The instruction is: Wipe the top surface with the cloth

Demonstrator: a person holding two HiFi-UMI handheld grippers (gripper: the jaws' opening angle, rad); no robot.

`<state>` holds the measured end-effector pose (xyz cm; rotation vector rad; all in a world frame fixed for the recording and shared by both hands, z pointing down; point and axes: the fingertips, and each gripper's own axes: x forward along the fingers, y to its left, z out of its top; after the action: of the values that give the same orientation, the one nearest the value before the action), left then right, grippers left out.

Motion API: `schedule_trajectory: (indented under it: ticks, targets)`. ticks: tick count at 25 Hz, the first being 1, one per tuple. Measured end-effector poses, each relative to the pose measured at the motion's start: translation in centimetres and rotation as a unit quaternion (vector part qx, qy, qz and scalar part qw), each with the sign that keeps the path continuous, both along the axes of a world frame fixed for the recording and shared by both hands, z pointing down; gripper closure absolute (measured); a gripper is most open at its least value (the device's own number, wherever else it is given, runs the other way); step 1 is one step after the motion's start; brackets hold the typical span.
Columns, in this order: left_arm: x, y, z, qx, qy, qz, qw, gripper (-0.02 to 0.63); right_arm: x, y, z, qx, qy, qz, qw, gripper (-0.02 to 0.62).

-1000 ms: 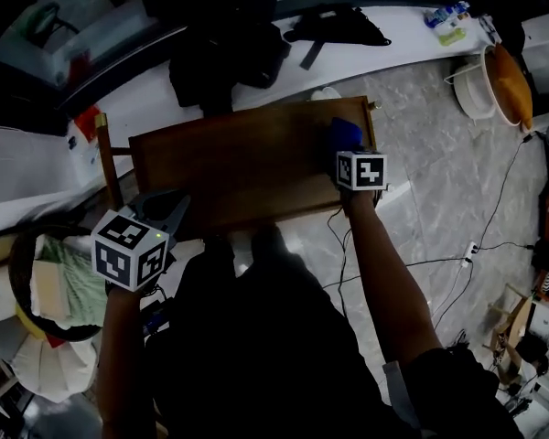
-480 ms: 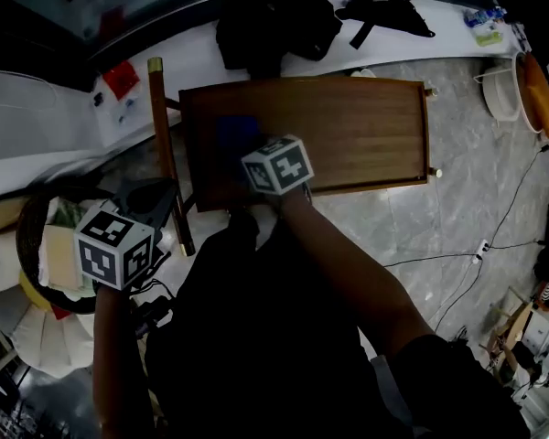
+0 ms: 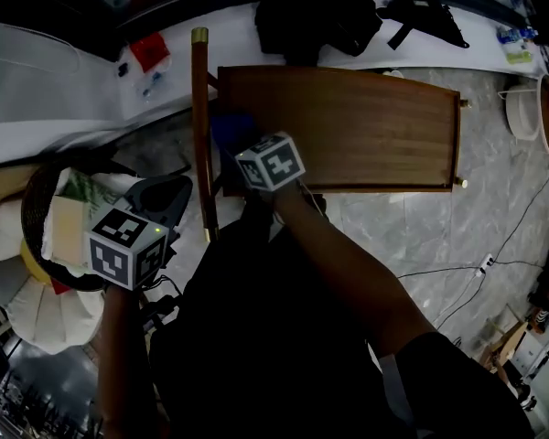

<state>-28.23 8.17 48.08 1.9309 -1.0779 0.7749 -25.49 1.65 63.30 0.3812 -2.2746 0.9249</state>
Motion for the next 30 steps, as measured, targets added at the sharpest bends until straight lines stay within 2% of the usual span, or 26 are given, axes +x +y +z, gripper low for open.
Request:
schedule_trajectory:
  ticks: [6, 11, 19, 26, 30]
  targets:
    - [3.0, -1.5, -0.4, 0.008, 0.007, 0.022, 0.9997, 0.598, 1.4, -0.3, 0.6, 0.037, 0.027, -0.035, 0.998, 0.534]
    - [6.5, -2.9, -1.0, 0.013, 0.011, 0.042, 0.999, 0.598, 5.6, -2.2, 1.0, 0.052, 0.048, -0.024, 0.997, 0.534]
    - [14.7, -6.0, -1.8, 0.018, 0.03, 0.076, 0.9965, 0.598, 19.2, -6.7, 0.5, 0.062, 0.099, 0.034, 0.993, 0.535]
    - [23.1, -9.3, -3.6, 0.043, 0.049, 0.111, 0.9916, 0.598, 30.9, -10.2, 0.1, 0.073, 0.132, 0.085, 0.985, 0.534]
    - [26.2, -10.1, -3.9, 0.047, 0.05, 0.12, 0.9903, 0.598, 37.2, -12.3, -0.2, 0.083, 0.151, 0.103, 0.98, 0.535]
